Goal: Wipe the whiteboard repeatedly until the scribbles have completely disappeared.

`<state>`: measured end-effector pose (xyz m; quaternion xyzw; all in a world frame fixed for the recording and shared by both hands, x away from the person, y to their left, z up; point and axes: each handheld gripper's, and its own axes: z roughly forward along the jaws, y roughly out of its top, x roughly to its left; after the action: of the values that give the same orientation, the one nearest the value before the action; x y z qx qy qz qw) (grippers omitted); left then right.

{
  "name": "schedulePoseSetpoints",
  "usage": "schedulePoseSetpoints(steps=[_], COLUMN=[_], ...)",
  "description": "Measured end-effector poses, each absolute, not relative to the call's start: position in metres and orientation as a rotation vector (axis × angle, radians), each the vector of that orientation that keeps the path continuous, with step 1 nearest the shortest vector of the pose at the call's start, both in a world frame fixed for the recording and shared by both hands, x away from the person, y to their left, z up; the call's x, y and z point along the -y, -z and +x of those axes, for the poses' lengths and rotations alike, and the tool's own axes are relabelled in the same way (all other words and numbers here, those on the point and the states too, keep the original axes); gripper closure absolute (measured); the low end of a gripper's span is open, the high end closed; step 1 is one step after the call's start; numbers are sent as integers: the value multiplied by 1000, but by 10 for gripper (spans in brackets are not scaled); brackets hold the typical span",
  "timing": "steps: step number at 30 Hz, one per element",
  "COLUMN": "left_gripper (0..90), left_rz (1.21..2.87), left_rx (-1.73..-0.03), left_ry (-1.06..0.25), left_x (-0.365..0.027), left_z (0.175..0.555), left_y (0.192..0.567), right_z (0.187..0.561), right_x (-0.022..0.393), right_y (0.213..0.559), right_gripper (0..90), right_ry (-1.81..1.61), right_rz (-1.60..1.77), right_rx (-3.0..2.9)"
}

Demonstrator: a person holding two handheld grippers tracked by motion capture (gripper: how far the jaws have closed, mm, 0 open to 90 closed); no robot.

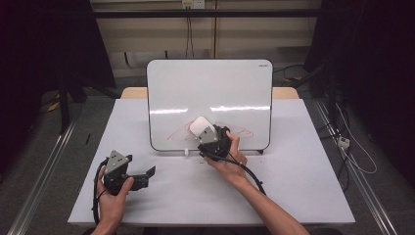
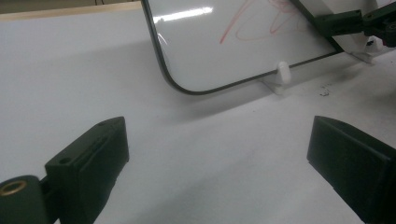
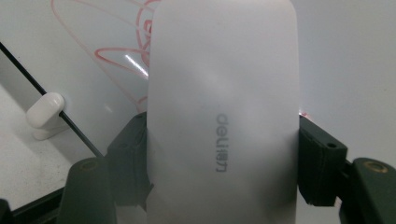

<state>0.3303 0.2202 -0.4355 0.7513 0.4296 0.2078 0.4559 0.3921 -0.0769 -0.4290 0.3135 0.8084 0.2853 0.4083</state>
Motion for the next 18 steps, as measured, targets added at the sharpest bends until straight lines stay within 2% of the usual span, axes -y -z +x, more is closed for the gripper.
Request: schedulePoseSetpoints(steps=[13, 18], left_gripper=[55, 55], left_rz=[1848, 1851], left_rx=[-1073, -1071], left_ry=[-517, -519], left_x=[-223, -223], left_z=[328, 328], left_y=[435, 435], right_z=[396, 398], right_x=[94, 120], right_y=[423, 417], right_gripper=[314, 314], right_ry=[-724, -721], right_rz=[834, 894], right_rx=[-2014, -1974])
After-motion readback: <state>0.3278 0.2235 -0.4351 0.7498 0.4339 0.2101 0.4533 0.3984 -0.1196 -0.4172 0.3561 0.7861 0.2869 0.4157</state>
